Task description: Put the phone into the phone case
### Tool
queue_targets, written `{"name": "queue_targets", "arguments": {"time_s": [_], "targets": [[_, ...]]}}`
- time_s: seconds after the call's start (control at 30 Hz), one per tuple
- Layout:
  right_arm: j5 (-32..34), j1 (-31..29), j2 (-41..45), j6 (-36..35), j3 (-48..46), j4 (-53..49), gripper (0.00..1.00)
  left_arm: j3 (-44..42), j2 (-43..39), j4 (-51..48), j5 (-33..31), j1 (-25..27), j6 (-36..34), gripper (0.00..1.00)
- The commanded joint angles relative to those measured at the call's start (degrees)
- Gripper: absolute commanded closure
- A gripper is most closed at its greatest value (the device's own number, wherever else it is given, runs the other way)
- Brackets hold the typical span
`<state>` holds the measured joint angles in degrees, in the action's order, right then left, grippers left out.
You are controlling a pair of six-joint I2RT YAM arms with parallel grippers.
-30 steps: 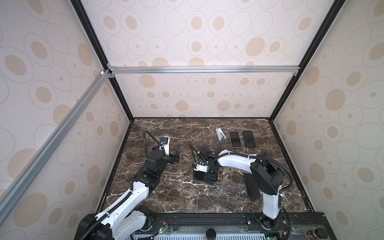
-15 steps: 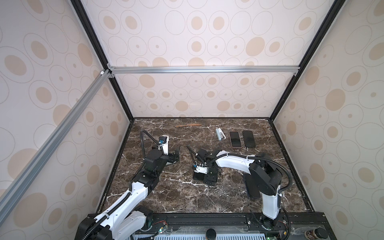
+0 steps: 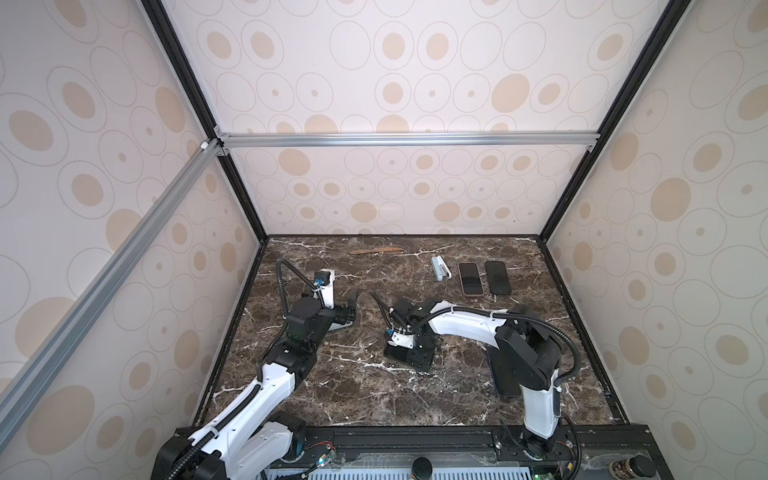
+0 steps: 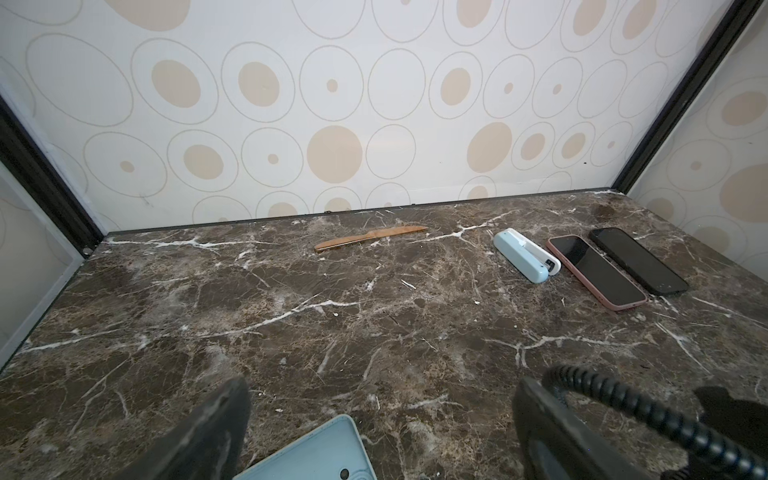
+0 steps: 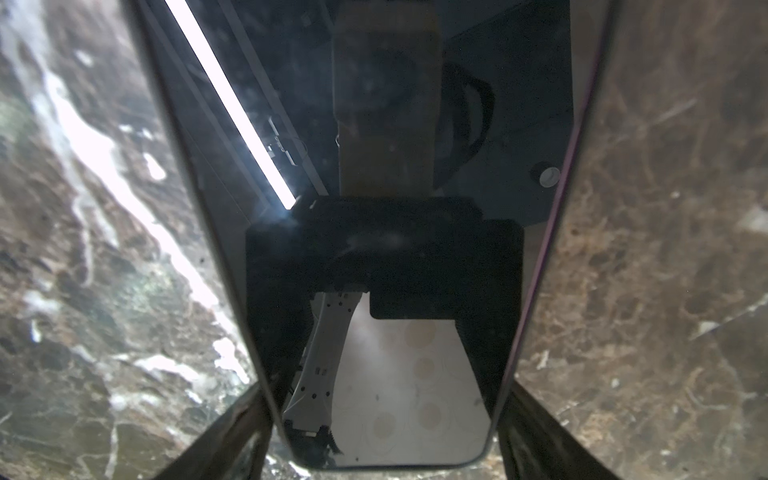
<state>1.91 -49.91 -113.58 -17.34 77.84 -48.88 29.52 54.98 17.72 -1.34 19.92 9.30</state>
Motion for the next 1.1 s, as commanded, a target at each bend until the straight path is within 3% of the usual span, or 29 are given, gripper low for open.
{"name": "queue_targets", "arguments": {"time_s": [0.0,0.5,0.77,1.07], "targets": [[4.51,0.26,-3.31,2.62,0.15,3.02,0.19,2.47,0.25,1.26,0.55,-0.96,0.49,0.02],[4.04,6.95,-8.54,15.23,8.31,4.34,0.31,2.20,0.08,1.32,0.39,-2.04,1.20,0.02],[5.09,12.94,-17.73,26.53,21.86,1.01,0.32,2.38,-0.38,0.83,0.11,-2.00,2.33,0.02],[6.39,16.57,-31.61,34.86,44.78,-7.76,0.28,2.66,-1.26,0.03,-0.32,-2.09,2.48,0.03]]}}
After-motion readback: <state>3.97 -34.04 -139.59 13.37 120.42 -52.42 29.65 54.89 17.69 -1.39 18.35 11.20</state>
